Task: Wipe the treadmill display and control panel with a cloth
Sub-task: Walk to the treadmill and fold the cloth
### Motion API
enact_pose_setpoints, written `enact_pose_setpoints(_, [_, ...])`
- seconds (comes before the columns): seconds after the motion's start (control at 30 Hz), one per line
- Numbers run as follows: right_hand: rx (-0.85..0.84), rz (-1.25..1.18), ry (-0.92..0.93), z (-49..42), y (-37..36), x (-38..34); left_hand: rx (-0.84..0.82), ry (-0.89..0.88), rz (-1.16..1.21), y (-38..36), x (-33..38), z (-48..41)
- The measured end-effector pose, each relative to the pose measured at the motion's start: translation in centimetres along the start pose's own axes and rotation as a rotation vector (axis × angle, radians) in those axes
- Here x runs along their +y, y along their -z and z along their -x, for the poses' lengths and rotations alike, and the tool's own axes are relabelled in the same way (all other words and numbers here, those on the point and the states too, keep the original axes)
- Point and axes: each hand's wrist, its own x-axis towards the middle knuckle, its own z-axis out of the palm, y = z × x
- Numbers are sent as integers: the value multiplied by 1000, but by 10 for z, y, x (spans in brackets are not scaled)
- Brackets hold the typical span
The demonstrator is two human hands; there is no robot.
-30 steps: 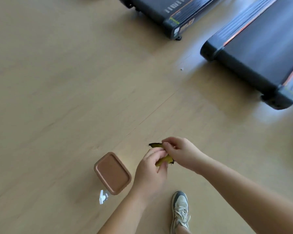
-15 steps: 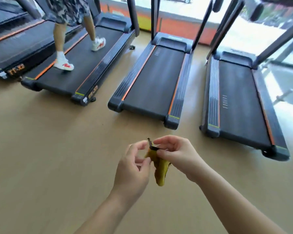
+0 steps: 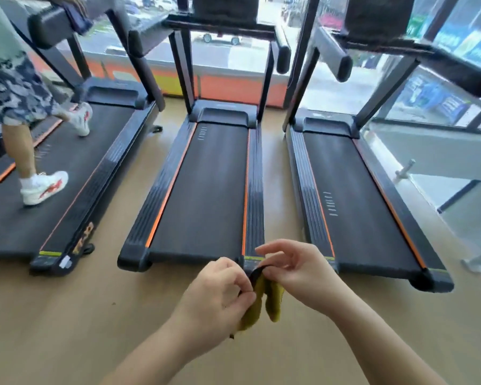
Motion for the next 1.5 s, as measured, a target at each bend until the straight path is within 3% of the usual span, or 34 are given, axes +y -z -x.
enact_pose_setpoints(0.1, [133,-87,-20,-76,21,-26,-64,16,135,36,0,-93])
enact_pose_setpoints(0.23, [314,-215,-34,-172,59,-52,-29,-43,227,67,7,-224])
enact_pose_setpoints(0.43, [355,-322,-28,-334,120,-65,34,-49,311,90,-4,-405])
enact_pose_setpoints(0.63, [360,-337,-2,-518,164,-91,113,-39,94,153,-50,-558])
enact_pose_setpoints(0.73, [379,-340,24,-596,169,-115,36,-7,-79,191,-90,-614])
enact_pose_setpoints(0.83, [380,-361,42,-675,166,-137,-70,145,-328,220,-135,-667])
enact_pose_setpoints(0.9, [362,-354,32,-736,162,-149,75,185,-202,234,-158,-714])
enact_pose_setpoints(0.97, [341,-353,39,-800,157,-165,213,227,109,249,-167,-771])
enact_pose_setpoints(1.03, [341,-357,45,-866,156,-190,211,292,443,269,-174,-833])
enact_pose_setpoints(1.17, [290,-398,49,-990,167,-270,120,428,870,339,-172,-961])
enact_pose_setpoints(1.27, [262,-409,38,-1062,186,-331,68,533,1041,407,-157,-1044])
enact_pose_setpoints(1.37, [216,-427,25,-1110,209,-381,16,528,1227,469,-133,-1112])
enact_pose_setpoints(1.43, [156,-435,20,-1138,230,-409,59,541,1234,496,-113,-1158])
enact_pose_setpoints(1.5, [94,-399,13,-1171,254,-428,203,593,1172,513,-99,-1207])
